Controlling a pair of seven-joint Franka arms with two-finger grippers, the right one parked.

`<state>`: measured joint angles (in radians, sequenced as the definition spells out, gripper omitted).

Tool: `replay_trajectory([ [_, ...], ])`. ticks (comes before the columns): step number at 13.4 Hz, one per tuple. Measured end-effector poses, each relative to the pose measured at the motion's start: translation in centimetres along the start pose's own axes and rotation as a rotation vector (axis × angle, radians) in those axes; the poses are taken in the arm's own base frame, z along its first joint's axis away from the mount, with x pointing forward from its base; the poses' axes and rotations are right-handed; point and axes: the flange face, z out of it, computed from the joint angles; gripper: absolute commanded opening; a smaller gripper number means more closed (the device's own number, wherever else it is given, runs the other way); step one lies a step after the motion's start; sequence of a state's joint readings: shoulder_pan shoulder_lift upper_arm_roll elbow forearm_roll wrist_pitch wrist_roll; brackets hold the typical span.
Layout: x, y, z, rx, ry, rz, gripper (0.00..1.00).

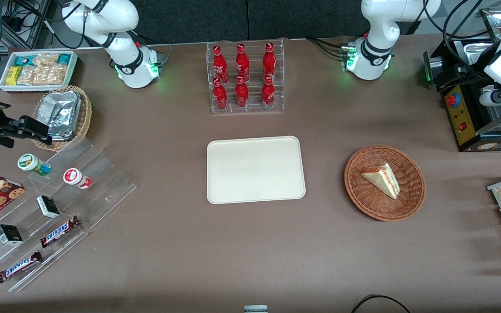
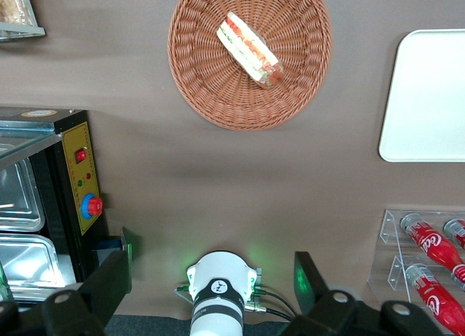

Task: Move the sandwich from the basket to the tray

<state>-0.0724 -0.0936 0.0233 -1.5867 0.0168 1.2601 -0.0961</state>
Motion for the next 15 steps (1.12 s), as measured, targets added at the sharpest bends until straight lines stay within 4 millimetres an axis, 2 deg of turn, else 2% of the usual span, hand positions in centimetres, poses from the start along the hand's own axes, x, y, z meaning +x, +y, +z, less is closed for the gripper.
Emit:
replay_trajectory([
  [4, 0.6, -0.2, 0.2, 0.000, 0.011, -0.005, 1.00],
  [7, 2.1, -0.2, 2.1, 0.025, 0.004, -0.008, 1.00],
  [11, 4.7, 0.0, 7.3, 0.040, 0.010, -0.017, 1.00],
  [15, 7.4, 0.5, 14.1, 0.031, 0.038, -0.131, 1.00],
])
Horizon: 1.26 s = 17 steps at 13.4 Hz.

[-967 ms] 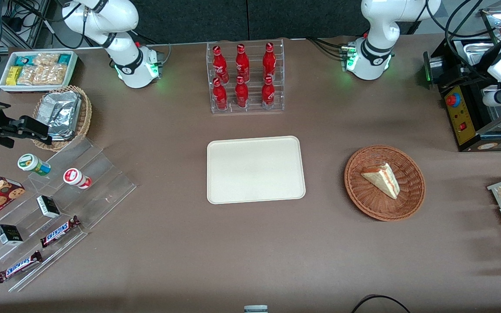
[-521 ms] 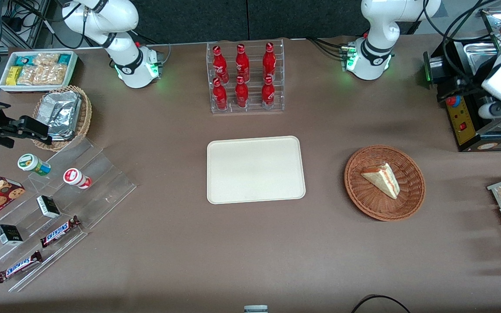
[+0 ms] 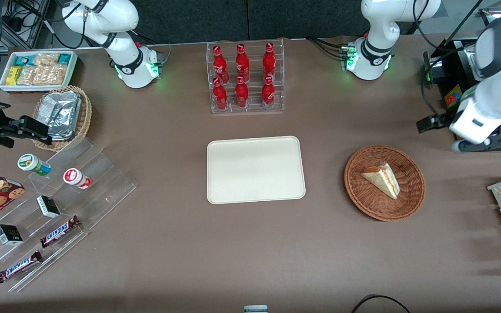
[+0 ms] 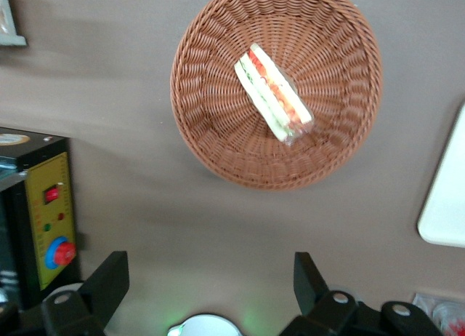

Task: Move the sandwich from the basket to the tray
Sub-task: 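Lower the open left gripper over the sandwich in the wicker basket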

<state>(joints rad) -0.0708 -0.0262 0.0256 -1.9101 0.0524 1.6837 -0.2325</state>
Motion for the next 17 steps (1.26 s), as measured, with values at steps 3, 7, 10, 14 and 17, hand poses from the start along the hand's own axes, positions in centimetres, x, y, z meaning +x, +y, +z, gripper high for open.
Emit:
replay_trajectory([
  [3, 1.2, 0.8, 5.0, -0.024, 0.067, -0.138, 1.00],
  [7, 1.7, 2.3, 9.8, -0.059, 0.128, -0.300, 1.00],
  [10, 2.6, 3.2, 11.9, -0.088, 0.173, -0.377, 1.00],
  [14, 4.2, 4.6, 14.2, -0.130, 0.228, -0.451, 1.00],
  [17, 5.0, 5.7, 16.3, -0.144, 0.241, -0.478, 1.00],
])
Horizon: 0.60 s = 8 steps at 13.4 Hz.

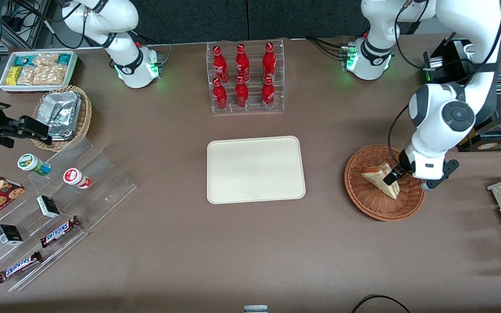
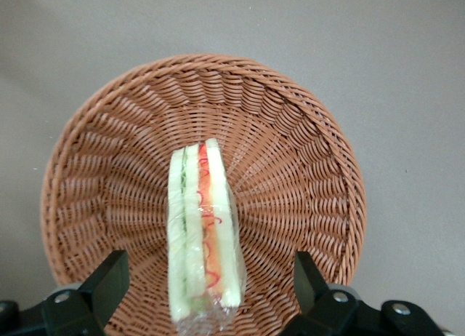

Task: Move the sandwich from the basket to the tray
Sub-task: 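Close the left gripper on the wrapped sandwich's crust edge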

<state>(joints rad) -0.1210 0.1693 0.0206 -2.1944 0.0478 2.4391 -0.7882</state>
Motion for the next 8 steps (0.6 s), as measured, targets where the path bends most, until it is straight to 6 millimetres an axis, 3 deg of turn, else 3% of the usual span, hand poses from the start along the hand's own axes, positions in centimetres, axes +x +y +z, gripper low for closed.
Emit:
replay_trajectory([
  [8, -2.6, 1.4, 3.1, 0.032, -0.037, 0.019, 1.00],
])
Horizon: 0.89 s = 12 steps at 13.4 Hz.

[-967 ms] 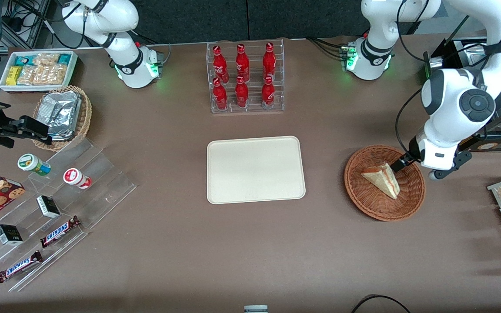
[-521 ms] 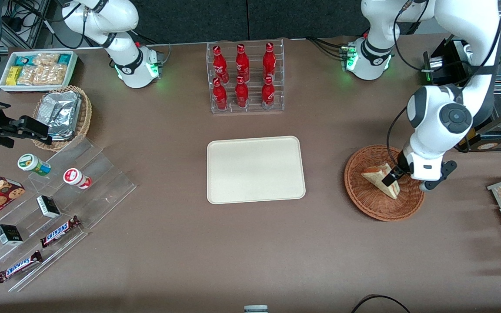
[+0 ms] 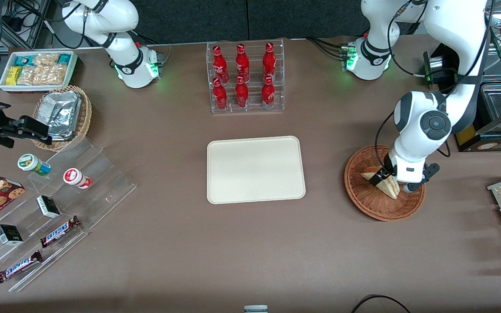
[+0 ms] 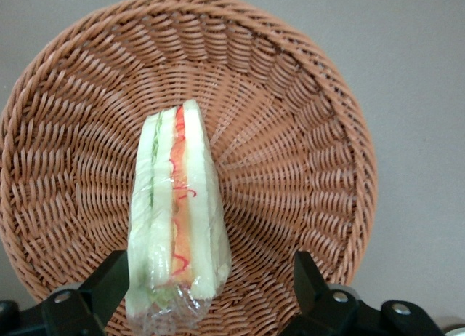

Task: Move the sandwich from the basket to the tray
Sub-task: 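Close the left gripper on the wrapped sandwich's crust edge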

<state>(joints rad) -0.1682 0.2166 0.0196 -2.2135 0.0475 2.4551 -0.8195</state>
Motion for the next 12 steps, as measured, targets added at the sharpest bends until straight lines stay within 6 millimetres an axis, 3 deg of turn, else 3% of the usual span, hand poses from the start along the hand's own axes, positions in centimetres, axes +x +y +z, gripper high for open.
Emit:
replay_trajectory([
  [7, -0.3, -1.1, 1.9, 0.031, -0.027, -0.010, 0.98],
  [8, -0.3, -1.2, 2.3, 0.037, -0.033, -0.010, 0.84],
  [10, -0.4, -1.2, 2.9, 0.043, -0.039, -0.013, 0.25],
  [11, -0.4, -1.2, 3.0, 0.042, -0.037, -0.024, 0.03],
  [12, -0.2, -1.1, 2.8, 0.039, -0.034, -0.037, 0.00],
])
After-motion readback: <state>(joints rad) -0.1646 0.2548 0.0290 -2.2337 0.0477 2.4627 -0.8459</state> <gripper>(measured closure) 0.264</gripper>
